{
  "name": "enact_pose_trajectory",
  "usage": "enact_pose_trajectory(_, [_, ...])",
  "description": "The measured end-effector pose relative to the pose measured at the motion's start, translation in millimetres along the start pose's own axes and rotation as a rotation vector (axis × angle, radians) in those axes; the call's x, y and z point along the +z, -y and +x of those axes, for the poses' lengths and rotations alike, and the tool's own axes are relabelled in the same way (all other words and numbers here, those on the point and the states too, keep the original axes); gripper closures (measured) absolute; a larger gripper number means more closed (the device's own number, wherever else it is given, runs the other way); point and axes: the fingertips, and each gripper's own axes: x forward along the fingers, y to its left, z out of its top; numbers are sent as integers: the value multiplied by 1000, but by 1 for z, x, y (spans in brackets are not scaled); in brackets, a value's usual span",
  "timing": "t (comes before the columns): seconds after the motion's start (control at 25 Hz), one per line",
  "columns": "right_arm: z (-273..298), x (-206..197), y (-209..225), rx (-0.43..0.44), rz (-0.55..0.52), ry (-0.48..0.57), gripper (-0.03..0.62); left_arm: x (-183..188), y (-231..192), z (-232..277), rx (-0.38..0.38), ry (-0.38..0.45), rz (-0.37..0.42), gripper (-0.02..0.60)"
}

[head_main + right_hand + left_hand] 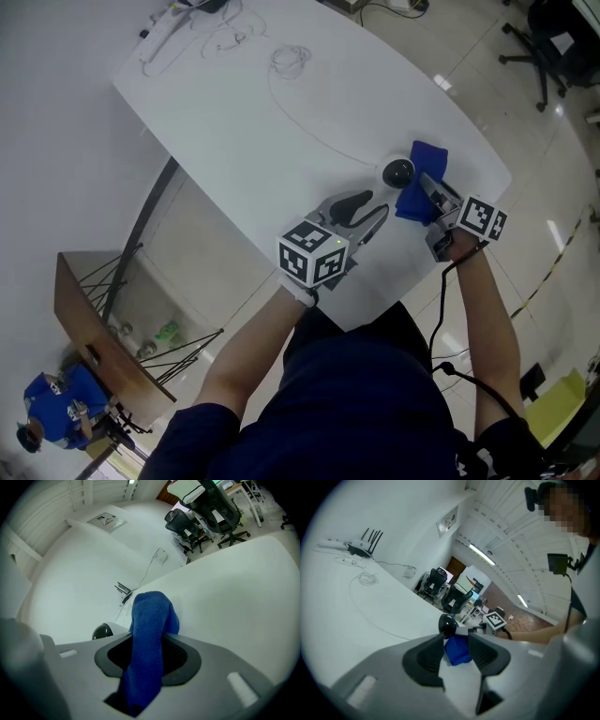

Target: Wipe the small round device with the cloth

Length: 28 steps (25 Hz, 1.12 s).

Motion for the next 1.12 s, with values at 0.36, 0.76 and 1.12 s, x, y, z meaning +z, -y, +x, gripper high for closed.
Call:
enact_pose_trajectory(0.36, [-28,22,-43,-45,-217,121,437,-3,6,-26,44,29,16,422])
enact_pose_trajectory(0.76, [-29,5,-123,-123,-925,-8,437,4,15,-29,98,-14,204,431])
enact_pose_trajectory(1.12, [-16,-7,-142,-76,-1169,-184,437,-12,-2,7,132,-136,388,431])
